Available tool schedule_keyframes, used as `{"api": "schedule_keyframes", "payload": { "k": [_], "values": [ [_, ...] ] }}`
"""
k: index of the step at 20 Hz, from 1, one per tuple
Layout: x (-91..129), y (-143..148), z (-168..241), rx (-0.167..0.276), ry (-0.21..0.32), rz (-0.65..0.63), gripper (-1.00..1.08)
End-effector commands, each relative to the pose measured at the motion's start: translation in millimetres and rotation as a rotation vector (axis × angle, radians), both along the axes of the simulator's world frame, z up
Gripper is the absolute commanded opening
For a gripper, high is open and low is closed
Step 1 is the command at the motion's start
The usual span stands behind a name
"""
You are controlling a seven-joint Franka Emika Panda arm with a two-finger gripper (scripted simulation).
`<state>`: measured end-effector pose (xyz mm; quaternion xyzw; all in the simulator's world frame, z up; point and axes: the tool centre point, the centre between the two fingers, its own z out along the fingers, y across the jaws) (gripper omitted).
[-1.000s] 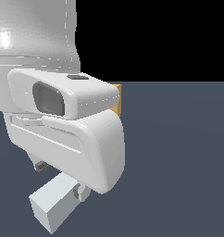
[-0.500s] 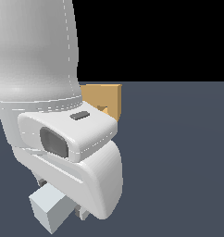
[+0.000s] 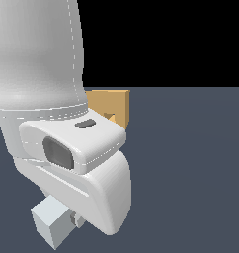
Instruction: Insert the peg into the horizontal hole in a box.
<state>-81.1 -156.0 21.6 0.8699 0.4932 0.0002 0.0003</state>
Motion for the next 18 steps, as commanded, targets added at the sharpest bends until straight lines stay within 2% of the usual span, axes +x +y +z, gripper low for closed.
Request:
{"api": "schedule_keyframes", "payload": {
  "k": [1,6,10,14,18],
  "values": [
    [0,0,0,0.0,0.0,0.0,-1.0],
    [2,11,2,0.0,0.0,0.017,-1.0],
    [7,37,5,0.0,0.0,0.055,-1.0],
    [13,78,11,-0.001,0.0,0.115,-1.0],
    [17,134,19,-0.001,0.0,0.197,-1.0]
  ]
}}
